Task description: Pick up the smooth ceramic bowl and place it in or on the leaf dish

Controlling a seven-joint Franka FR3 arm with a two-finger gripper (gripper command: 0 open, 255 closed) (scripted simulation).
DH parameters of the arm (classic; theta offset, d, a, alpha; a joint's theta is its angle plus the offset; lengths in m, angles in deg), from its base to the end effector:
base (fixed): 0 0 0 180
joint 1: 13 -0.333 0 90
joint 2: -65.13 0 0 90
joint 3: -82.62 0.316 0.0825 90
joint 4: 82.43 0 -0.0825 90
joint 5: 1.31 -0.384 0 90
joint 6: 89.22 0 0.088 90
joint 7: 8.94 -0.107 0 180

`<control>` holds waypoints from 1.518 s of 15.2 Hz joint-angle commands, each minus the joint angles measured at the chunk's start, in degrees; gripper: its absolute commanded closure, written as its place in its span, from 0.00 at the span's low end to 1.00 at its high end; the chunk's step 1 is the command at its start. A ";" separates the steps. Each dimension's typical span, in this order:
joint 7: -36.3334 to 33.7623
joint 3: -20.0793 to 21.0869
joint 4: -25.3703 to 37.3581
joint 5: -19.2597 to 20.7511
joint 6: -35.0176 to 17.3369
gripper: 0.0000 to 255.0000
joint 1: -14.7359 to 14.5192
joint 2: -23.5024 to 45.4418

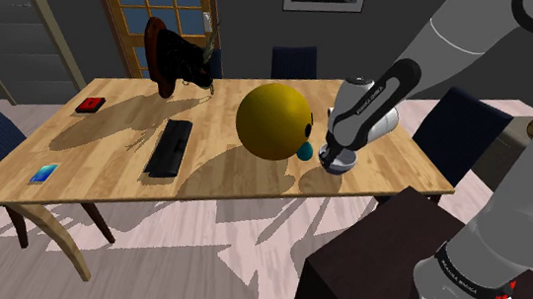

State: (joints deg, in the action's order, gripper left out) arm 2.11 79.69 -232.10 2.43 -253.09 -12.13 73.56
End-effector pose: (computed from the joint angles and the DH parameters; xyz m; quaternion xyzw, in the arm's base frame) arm 0.4451 -0.0267 0.2104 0.9942 0.0944 0.0480 0.0207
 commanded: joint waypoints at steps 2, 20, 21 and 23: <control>0.05 0.03 -0.15 -0.03 2.39 1.00 -0.04 -2.53; 0.64 0.16 1.71 -0.40 18.37 1.00 -0.14 -16.65; 0.67 0.17 1.94 -0.42 19.23 1.00 -0.15 -17.28; 3.81 -1.57 4.45 -0.76 19.70 1.00 0.97 -15.33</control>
State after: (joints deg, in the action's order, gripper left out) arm 4.35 78.99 -228.63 1.83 -233.52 -11.73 57.42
